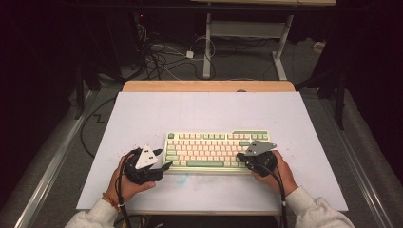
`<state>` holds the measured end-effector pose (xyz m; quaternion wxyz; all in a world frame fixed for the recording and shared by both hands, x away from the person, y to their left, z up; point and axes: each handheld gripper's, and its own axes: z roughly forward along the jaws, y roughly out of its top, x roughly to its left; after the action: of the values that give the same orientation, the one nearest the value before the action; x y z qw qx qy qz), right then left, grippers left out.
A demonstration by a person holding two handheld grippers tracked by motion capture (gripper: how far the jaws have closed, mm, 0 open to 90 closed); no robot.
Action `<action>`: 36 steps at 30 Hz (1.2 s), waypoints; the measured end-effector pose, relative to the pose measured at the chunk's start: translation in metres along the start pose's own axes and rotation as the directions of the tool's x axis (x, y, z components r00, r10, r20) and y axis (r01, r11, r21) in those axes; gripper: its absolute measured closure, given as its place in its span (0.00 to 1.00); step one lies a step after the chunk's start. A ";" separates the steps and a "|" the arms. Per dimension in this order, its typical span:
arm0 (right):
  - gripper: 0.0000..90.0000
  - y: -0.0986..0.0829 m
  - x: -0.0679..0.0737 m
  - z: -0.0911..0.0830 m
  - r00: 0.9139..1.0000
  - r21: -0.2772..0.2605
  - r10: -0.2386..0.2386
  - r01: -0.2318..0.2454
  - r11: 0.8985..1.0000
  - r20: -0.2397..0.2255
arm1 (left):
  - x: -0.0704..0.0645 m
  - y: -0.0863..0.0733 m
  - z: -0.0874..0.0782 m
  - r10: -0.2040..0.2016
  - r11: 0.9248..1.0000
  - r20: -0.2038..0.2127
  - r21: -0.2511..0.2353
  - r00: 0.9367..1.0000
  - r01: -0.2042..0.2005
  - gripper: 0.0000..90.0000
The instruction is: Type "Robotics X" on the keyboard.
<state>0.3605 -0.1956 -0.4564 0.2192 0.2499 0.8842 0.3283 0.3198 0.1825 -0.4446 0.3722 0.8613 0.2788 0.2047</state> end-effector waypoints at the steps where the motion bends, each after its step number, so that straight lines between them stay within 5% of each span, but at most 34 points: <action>1: 1.00 0.000 0.000 0.000 1.000 -0.001 0.003 -0.003 1.000 0.001 | 0.001 0.002 0.000 -0.009 1.000 0.007 0.003 1.000 0.009 0.60; 5: 1.00 -0.001 0.001 0.000 1.000 -0.005 0.001 -0.001 1.000 0.003 | 0.004 0.013 0.003 -0.005 0.999 0.013 0.038 1.000 0.005 0.84; 10: 1.00 -0.001 0.001 0.000 1.000 -0.006 0.001 -0.001 1.000 0.005 | 0.001 0.021 0.012 0.019 0.997 0.026 0.078 0.999 -0.021 0.96; 36: 1.00 -0.002 0.003 0.000 1.000 -0.012 -0.005 0.005 1.000 0.014 | 0.000 0.047 0.043 0.057 0.990 0.083 0.127 0.995 -0.067 0.97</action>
<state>0.3576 -0.1959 -0.4583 0.2277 0.2487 0.8813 0.3311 0.3597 0.1334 -0.4371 0.3197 0.8993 0.2497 0.1632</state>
